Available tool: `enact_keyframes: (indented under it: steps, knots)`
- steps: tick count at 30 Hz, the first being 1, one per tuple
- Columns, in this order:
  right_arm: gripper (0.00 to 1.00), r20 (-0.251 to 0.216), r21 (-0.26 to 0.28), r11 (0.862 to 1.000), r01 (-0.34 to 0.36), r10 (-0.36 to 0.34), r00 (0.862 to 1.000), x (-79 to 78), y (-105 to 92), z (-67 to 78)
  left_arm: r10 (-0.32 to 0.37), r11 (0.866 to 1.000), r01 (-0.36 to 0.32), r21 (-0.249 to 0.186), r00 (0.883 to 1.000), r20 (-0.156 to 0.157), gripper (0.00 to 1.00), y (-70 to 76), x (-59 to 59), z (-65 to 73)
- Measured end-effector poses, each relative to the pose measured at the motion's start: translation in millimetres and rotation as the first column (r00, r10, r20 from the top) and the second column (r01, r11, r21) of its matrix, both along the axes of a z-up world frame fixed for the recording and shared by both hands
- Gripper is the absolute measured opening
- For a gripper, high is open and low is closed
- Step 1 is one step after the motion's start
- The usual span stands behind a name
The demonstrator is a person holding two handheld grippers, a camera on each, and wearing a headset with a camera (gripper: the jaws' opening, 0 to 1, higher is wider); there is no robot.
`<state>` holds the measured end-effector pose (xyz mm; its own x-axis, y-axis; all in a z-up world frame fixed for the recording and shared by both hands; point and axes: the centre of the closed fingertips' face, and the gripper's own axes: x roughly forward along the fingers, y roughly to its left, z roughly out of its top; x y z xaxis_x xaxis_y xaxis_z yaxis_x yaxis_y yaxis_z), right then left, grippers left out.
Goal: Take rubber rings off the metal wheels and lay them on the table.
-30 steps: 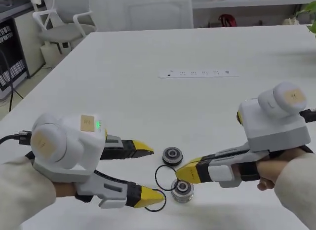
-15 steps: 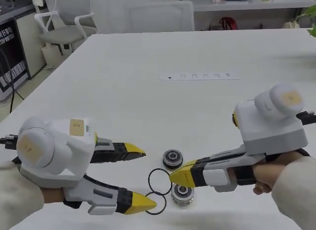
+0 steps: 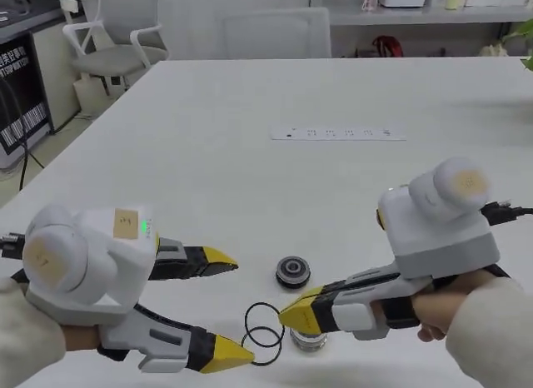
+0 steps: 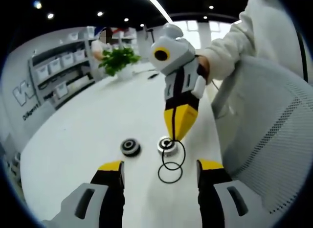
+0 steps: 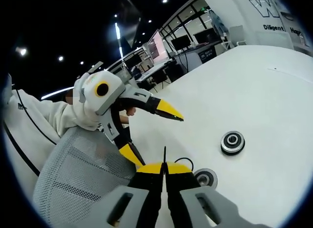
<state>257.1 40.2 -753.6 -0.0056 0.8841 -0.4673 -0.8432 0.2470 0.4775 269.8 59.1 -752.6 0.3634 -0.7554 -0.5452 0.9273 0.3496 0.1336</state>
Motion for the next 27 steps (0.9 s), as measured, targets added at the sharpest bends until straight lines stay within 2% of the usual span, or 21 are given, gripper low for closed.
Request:
enact_keyframes:
  steps: [4,14,27]
  knots:
    - [0.0,-0.001,-0.017,1.0,-0.009,0.009,1.0,0.3,0.8,-6.2,-0.003,1.0,0.003,0.005,1.0,-0.002,0.59,0.7,-0.8,-1.9]
    - [0.0,-0.052,-0.038,0.999,0.0,-0.002,0.999,-2.3,2.9,-22.3,-0.013,1.0,0.013,0.009,1.0,-0.003,0.59,-1.4,-2.4,-2.7]
    - [0.0,-0.001,-0.106,0.994,-0.02,0.02,1.0,-5.5,4.8,-42.4,-0.007,1.0,0.007,0.01,1.0,0.0,0.59,0.8,-0.4,-3.6]
